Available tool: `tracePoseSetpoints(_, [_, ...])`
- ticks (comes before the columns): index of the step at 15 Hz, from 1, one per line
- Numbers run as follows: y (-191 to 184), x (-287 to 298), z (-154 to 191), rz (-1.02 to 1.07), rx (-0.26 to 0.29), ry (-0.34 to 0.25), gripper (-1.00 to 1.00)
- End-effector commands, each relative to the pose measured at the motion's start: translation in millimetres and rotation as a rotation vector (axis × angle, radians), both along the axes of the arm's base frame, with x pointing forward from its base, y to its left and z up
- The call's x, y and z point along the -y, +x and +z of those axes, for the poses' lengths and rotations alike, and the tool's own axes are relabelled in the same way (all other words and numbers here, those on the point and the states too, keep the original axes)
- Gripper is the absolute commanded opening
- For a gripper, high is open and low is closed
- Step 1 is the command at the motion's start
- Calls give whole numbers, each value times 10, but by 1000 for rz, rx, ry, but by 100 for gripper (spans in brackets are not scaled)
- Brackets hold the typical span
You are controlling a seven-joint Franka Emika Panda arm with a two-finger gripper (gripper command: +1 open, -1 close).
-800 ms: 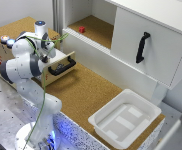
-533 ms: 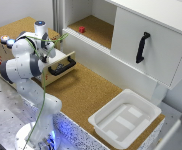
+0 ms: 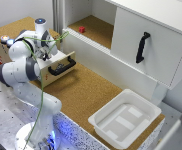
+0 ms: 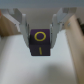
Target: Put the purple object on the table
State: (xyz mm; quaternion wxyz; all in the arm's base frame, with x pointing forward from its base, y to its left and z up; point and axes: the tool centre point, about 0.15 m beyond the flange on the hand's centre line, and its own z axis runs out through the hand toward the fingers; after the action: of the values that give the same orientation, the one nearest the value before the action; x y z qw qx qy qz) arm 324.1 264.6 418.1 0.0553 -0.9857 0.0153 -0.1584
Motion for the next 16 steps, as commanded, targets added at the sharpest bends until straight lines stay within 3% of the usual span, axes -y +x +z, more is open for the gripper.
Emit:
tracePoseSetpoints(1, [-270,1040,565,-60,131,36,-100])
tracePoseSetpoints(6, [-358,1875,351,-135,57,7,-100])
tracePoseSetpoints(11, [-333,2703,-281,-171,-76,-41,-100])
tracePoseSetpoints(16, [-100,3503,-944,-206,-126,-1,-100])
